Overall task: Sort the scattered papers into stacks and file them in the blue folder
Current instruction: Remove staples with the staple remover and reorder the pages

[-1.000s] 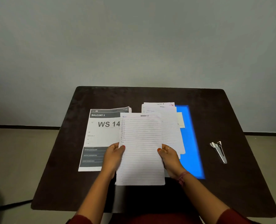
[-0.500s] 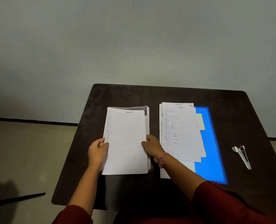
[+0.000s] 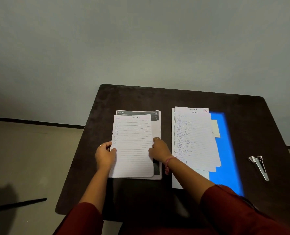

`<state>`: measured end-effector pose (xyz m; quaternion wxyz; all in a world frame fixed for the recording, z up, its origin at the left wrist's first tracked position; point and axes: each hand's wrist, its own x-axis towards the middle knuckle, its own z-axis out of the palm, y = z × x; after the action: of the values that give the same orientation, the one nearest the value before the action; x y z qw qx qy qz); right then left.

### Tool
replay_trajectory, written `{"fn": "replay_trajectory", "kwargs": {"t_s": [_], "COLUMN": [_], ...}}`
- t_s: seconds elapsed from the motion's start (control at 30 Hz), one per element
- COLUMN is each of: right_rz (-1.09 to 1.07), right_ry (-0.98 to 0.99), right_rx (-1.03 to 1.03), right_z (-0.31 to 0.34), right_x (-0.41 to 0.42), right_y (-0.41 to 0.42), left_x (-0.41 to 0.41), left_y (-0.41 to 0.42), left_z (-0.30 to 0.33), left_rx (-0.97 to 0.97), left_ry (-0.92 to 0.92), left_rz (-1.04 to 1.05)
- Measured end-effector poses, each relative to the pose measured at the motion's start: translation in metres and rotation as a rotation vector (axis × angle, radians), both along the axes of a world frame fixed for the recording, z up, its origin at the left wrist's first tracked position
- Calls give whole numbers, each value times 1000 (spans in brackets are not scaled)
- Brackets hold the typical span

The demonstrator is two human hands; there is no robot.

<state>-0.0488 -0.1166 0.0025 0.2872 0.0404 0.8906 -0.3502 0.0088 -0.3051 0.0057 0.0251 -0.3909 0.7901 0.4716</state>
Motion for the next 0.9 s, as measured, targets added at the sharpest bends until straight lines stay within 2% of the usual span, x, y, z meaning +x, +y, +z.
{"fn": "replay_trajectory", "kwargs": {"t_s": [0.2,0.5,0.73,0.9], "right_rz": [-14,-386,-586,-611], "right_ry": [77,181,222,204], "right_rx": [-30,-98,-54,6], "right_z": [10,10,5,-9], "right_x": [8,15,16,14], "right_y": [27,121,189,212], "left_x": [2,-10,-19,-22], "left_y": [11,55,111,141], "left_z": [7,29,29,19], "left_rx": [-94,-12,27,96], "left_ry": [47,210,199,123], "left_rz": [-40,-160,-330,-401]}}
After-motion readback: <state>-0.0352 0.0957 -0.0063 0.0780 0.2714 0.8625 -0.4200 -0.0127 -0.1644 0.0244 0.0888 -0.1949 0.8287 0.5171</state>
